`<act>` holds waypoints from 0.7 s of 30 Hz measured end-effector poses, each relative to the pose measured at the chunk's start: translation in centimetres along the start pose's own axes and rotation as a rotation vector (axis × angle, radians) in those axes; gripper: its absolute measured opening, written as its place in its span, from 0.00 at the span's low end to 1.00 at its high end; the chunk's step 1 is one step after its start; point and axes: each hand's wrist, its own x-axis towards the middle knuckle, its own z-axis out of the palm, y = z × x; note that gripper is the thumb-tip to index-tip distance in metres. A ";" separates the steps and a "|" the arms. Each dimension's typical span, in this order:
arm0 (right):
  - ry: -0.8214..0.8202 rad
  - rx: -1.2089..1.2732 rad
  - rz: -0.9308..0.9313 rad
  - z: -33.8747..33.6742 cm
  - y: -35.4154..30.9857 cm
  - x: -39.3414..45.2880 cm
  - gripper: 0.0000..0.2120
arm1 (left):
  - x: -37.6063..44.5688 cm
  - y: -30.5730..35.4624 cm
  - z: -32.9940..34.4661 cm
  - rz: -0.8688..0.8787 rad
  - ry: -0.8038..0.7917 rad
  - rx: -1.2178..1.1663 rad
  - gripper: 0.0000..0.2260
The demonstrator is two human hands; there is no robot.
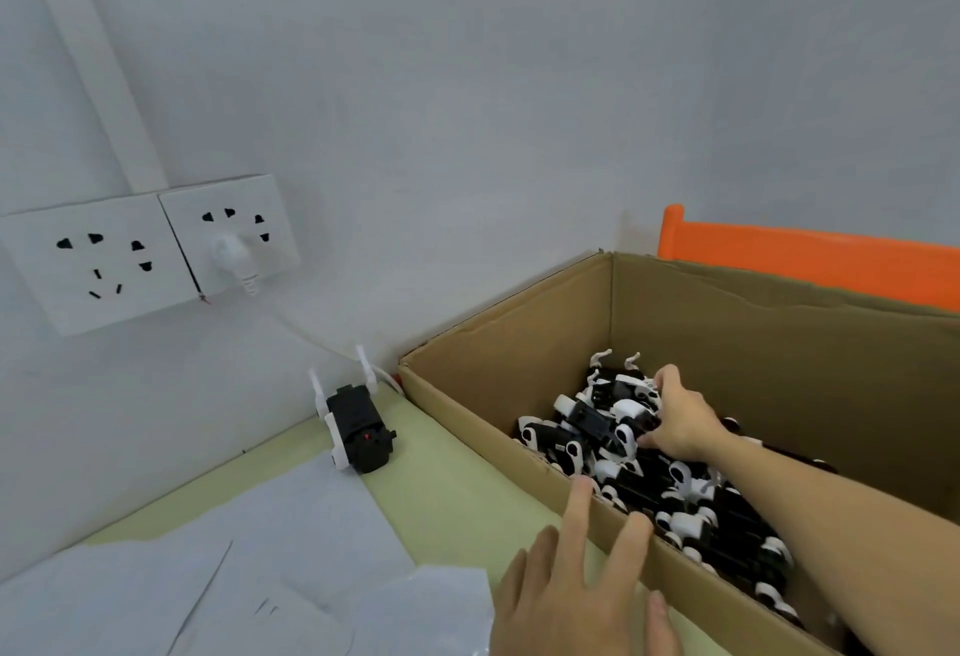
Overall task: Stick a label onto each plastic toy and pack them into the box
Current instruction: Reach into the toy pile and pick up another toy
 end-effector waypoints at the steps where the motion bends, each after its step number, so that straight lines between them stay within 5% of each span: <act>1: -0.010 -0.031 -0.017 0.4 0.1 0.2 0.32 | 0.1 -0.1 0.0 0.007 0.015 0.005 0.20; 8: -0.086 -0.006 -0.072 2.9 -0.1 1.2 0.27 | -0.3 -0.4 0.6 0.015 0.056 0.030 0.20; 15: 0.138 0.312 -0.252 -0.8 -6.4 -2.6 0.15 | -1.7 0.0 0.1 -0.002 0.085 -0.046 0.20; 21: 0.296 0.569 -0.679 -4.0 -16.9 -15.9 0.16 | -1.7 -0.6 -1.9 -0.145 0.198 -0.762 0.18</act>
